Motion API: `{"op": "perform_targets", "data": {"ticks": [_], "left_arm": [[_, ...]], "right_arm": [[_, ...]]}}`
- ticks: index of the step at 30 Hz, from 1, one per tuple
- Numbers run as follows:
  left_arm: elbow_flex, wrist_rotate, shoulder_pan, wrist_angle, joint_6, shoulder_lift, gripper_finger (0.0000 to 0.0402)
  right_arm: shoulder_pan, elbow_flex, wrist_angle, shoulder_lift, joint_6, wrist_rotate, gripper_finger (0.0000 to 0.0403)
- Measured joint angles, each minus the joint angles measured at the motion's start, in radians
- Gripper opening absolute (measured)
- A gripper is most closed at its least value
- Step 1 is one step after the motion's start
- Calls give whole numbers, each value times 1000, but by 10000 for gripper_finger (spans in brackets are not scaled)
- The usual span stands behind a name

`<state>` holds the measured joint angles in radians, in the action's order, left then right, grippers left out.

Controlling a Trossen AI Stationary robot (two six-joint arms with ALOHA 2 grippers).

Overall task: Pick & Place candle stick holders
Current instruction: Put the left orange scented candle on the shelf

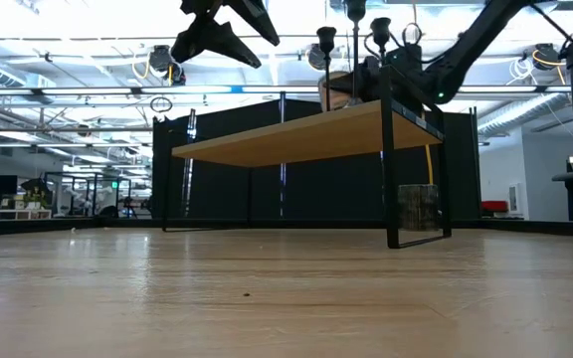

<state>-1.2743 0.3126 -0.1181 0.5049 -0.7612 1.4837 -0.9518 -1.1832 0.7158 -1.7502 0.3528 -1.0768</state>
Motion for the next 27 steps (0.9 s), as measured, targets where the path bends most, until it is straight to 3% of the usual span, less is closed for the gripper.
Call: {"op": "perform_targets", "data": {"ticks": [9, 27], "left_arm": [[0, 0, 0, 0, 0, 0, 189], [0, 0, 0, 2, -6, 0, 189]], "right_arm": [[42, -99, -8, -91, 3, -36, 334], [122, -155, -17, -184, -4, -53, 334]]}}
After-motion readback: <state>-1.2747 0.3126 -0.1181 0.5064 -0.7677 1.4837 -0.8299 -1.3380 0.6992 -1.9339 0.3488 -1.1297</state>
